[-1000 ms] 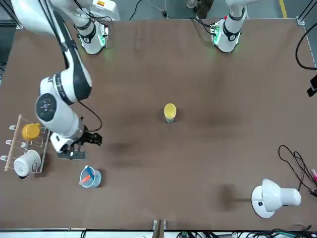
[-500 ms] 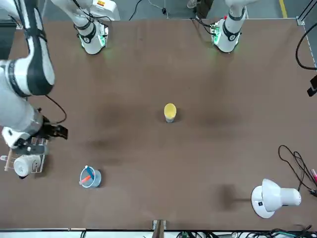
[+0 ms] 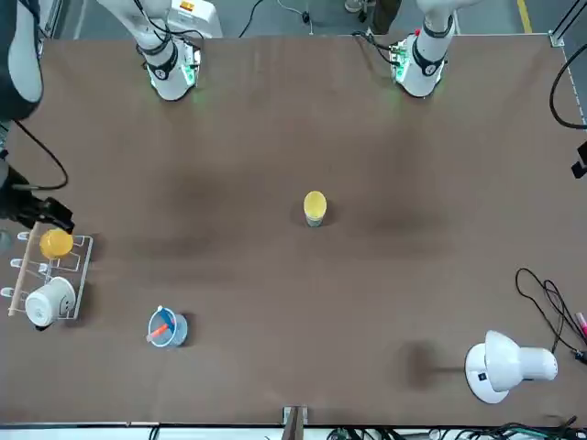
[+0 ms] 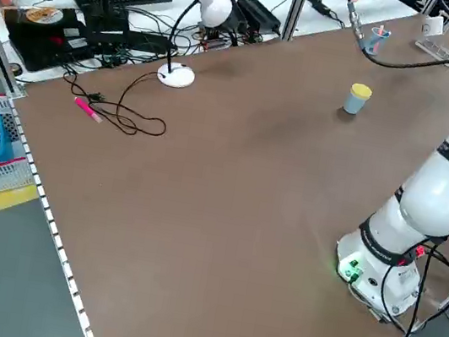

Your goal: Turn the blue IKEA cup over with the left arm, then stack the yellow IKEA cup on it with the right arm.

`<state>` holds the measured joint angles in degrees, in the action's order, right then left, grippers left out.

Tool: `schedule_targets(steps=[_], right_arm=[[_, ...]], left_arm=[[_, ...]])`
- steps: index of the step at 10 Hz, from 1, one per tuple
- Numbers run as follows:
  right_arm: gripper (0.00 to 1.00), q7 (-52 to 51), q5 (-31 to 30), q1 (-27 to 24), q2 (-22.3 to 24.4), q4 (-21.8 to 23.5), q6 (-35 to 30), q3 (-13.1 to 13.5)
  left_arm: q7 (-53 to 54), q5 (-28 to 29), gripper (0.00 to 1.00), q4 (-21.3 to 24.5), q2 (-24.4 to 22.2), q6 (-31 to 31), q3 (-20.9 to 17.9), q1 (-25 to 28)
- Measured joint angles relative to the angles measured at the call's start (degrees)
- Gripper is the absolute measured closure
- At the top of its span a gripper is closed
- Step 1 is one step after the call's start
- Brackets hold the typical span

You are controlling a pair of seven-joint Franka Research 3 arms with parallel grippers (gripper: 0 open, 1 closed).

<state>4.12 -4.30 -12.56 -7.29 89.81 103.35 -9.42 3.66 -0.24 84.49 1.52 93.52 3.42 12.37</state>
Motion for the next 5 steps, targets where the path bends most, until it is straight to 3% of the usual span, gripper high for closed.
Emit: schedule_targets(steps=[3, 5], right_arm=[[0.00, 0.1, 0.0, -0.7, 3.7, -0.8, -2.9, 0.7], [0.00, 0.1, 0.0, -0.7, 4.5, -3.6, -6.9, 2.9]], left_arm=[[0.0, 0.0, 0.01, 0.0, 0.0, 0.0, 0.0, 0.0], [0.0, 0.0, 0.01, 0.0, 0.0, 0.0, 0.0, 0.0]])
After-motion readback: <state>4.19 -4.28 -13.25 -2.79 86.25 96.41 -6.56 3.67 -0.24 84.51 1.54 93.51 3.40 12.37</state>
